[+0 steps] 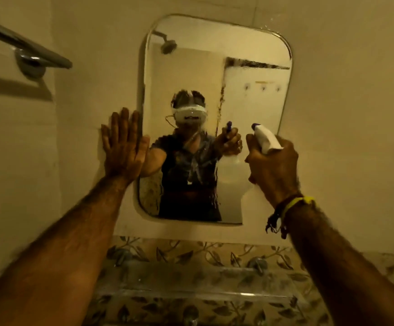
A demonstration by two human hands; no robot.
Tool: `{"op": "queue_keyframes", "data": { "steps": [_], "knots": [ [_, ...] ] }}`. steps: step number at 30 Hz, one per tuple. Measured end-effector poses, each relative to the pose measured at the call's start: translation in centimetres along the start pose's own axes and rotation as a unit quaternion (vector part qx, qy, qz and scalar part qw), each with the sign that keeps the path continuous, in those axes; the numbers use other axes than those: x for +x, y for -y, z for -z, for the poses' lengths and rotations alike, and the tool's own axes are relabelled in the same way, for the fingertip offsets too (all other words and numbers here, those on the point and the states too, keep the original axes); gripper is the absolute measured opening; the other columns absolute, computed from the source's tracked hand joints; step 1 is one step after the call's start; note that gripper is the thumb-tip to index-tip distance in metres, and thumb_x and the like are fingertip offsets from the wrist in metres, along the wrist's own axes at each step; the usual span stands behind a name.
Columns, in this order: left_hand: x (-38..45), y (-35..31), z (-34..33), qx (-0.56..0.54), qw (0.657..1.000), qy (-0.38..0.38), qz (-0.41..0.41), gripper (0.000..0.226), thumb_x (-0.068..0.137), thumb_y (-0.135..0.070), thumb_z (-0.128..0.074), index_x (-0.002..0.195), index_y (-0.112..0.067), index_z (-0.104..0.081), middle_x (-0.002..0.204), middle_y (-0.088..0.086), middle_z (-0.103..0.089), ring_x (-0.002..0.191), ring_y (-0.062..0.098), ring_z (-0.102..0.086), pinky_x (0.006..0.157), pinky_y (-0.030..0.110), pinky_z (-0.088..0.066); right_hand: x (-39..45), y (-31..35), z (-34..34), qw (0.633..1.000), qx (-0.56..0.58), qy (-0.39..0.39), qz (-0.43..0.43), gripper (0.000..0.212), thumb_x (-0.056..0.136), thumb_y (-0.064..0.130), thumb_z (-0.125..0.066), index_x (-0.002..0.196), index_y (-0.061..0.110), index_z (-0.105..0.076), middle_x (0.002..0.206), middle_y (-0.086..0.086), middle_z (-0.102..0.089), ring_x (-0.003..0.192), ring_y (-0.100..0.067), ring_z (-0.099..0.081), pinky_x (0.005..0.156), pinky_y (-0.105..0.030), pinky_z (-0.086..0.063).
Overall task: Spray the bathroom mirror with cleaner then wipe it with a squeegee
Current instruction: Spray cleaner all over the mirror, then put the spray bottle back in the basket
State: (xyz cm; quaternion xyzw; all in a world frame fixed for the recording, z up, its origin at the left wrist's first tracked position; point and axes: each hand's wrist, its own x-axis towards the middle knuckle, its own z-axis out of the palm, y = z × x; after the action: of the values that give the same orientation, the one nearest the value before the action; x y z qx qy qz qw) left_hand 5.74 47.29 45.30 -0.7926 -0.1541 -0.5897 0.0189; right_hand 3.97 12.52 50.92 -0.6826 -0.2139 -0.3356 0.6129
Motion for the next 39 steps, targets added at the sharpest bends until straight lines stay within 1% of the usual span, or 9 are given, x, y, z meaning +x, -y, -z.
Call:
{"op": "queue_keyframes", "data": {
  "steps": [4, 9, 15, 18, 22, 25, 31, 34, 39],
  "knots": [
    [-0.1, -0.5, 1.1, 0.008, 0.999, 0.048, -0.002, 0.065, 0.105, -0.056, -0.008, 0.160, -0.024, 0.006, 0.169, 0.011, 0.000, 0.155, 0.031, 0.001, 0.123, 0.058, -0.001, -2.6, -2.0, -0.7, 0.998, -0.044, 0.049, -0.011, 0.025, 0.083, 0.050, -0.068, 0.101, 0.032, -0.071, 0.073, 0.005, -0.069, 0.065, -0.019, -0.070, 0.053, -0.043, -0.061],
    [0.5, -1.4, 3.5, -0.019, 0.991, 0.132, 0.029, 0.068, 0.103, -0.054, -0.011, 0.160, -0.020, 0.007, 0.168, 0.014, 0.010, 0.155, 0.033, 0.009, 0.121, 0.057, 0.009, -6.3, -3.0, -2.8, 0.991, -0.053, 0.118, -0.034, 0.041, 0.084, 0.049, -0.069, 0.113, 0.020, -0.068, 0.088, -0.001, -0.071, 0.075, -0.020, -0.071, 0.058, -0.040, -0.062],
    [-0.4, -2.8, 6.9, -0.062, 0.972, 0.213, 0.082, 0.074, 0.101, -0.061, -0.020, 0.160, -0.023, 0.004, 0.169, 0.009, 0.009, 0.155, 0.031, 0.011, 0.123, 0.058, 0.005, -9.3, -2.4, -2.4, 0.992, -0.049, 0.115, -0.035, 0.031, 0.089, 0.039, -0.068, 0.106, 0.014, -0.070, 0.085, 0.000, -0.070, 0.072, -0.017, -0.071, 0.057, -0.029, -0.061],
    [-5.0, -5.8, 8.3, -0.070, 0.974, 0.206, 0.057, 0.074, 0.101, -0.061, -0.019, 0.161, -0.021, -0.003, 0.169, 0.009, -0.001, 0.156, 0.032, 0.004, 0.124, 0.057, 0.003, -10.8, -2.7, -0.7, 0.990, -0.047, 0.120, -0.054, 0.028, 0.089, 0.037, -0.068, 0.106, 0.014, -0.069, 0.079, 0.000, -0.068, 0.061, -0.017, -0.069, 0.041, -0.022, -0.053],
    [-15.1, -11.8, 9.3, -0.110, 0.975, 0.190, -0.020, 0.070, 0.103, -0.055, -0.019, 0.161, -0.017, -0.010, 0.169, 0.011, -0.006, 0.156, 0.030, -0.002, 0.124, 0.057, -0.001, -14.5, -4.2, 3.0, 0.989, -0.015, 0.112, -0.097, 0.011, 0.090, 0.036, -0.068, 0.089, 0.032, -0.058, 0.078, -0.002, -0.068, 0.061, -0.014, -0.069, 0.043, -0.022, -0.053],
    [-23.8, -16.5, 9.4, -0.193, 0.956, 0.220, -0.033, 0.065, 0.105, -0.049, -0.026, 0.161, -0.016, -0.017, 0.169, 0.010, -0.009, 0.157, 0.025, -0.002, 0.126, 0.052, -0.004, -17.2, -6.2, 7.0, 0.985, -0.007, 0.073, -0.154, 0.021, 0.092, 0.037, -0.064, 0.099, 0.017, -0.066, 0.083, -0.006, -0.071, 0.055, -0.010, -0.065, 0.041, -0.019, -0.049],
    [-39.5, -23.9, 9.5, -0.343, 0.880, 0.329, -0.002, 0.050, 0.105, -0.037, -0.042, 0.151, -0.018, -0.042, 0.159, 0.000, -0.036, 0.151, 0.015, -0.026, 0.123, 0.028, -0.022, -23.9, -12.3, 16.6, 0.964, -0.057, -0.025, -0.258, 0.017, 0.088, 0.051, -0.062, 0.084, 0.035, -0.066, 0.072, 0.010, -0.071, 0.048, -0.006, -0.063, 0.044, -0.013, -0.047],
    [-45.1, -26.6, 8.9, -0.327, 0.783, 0.526, 0.063, 0.049, 0.105, -0.039, -0.045, 0.151, -0.024, -0.043, 0.157, 0.000, -0.043, 0.147, 0.019, -0.037, 0.118, 0.035, -0.034, -27.9, -15.8, 21.1, 0.938, -0.102, -0.080, -0.323, 0.025, 0.085, 0.051, -0.066, 0.088, 0.026, -0.071, 0.066, 0.006, -0.067, 0.052, 0.000, -0.061, 0.045, -0.012, -0.045],
    [-50.7, -31.8, 6.2, -0.221, 0.639, 0.734, 0.054, 0.071, 0.104, -0.046, -0.044, 0.160, -0.014, -0.015, 0.168, 0.007, -0.016, 0.154, 0.024, -0.017, 0.125, 0.041, -0.019, -33.9, -20.3, 27.0, 0.888, -0.157, -0.132, -0.412, 0.022, 0.089, 0.040, -0.067, 0.102, 0.023, -0.069, 0.093, -0.006, -0.069, 0.084, -0.022, -0.068, 0.073, -0.044, -0.060]
  ]
}}
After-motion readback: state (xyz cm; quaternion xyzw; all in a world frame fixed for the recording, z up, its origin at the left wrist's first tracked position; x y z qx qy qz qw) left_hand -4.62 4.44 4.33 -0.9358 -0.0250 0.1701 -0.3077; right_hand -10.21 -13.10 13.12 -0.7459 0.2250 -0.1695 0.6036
